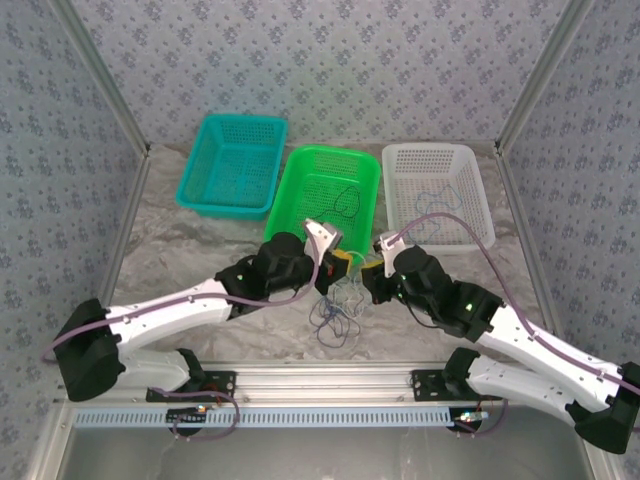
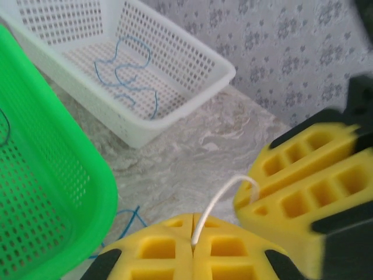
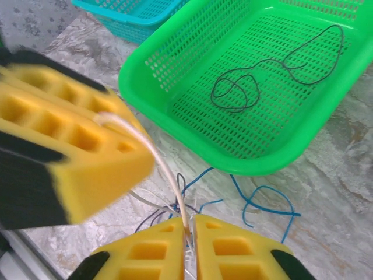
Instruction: Untangle the cables
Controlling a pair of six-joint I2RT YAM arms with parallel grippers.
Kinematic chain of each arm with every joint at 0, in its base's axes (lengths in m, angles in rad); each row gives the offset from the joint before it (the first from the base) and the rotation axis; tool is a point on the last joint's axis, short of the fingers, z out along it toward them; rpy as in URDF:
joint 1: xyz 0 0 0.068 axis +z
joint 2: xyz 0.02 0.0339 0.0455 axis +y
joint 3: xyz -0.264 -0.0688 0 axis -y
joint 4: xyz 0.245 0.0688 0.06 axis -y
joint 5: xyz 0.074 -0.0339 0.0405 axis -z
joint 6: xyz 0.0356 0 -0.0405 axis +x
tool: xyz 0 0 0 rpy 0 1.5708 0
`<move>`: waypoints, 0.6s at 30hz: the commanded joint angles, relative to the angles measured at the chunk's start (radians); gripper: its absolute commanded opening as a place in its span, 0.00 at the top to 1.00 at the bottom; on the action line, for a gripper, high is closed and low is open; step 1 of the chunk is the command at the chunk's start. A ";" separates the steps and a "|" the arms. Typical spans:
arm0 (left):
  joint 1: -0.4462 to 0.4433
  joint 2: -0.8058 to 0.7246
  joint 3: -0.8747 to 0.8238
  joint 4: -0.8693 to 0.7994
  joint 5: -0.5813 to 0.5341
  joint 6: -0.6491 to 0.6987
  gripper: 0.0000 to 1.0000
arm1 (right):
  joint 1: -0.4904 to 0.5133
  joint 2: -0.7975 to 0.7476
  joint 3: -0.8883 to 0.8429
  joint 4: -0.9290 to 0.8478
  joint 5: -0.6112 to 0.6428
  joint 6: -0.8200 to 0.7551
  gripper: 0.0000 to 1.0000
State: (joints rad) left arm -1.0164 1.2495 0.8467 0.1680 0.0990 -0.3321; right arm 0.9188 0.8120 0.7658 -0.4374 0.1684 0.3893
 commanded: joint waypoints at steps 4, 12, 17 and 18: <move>-0.001 -0.049 0.134 -0.127 -0.016 0.048 1.00 | -0.006 -0.012 0.018 0.010 0.049 0.029 0.40; -0.004 -0.074 0.192 -0.170 -0.013 0.045 1.00 | -0.002 -0.003 -0.035 0.085 0.038 0.041 0.25; -0.015 -0.064 0.178 -0.131 0.023 0.011 1.00 | -0.001 0.021 -0.124 0.237 0.049 0.073 0.16; -0.018 -0.060 0.174 -0.123 0.029 0.001 1.00 | -0.002 0.030 -0.139 0.271 0.052 0.079 0.16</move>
State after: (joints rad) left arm -1.0225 1.1999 0.9981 0.0177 0.0963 -0.3096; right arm 0.9161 0.8268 0.6670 -0.2783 0.1982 0.4381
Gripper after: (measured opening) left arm 0.062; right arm 0.842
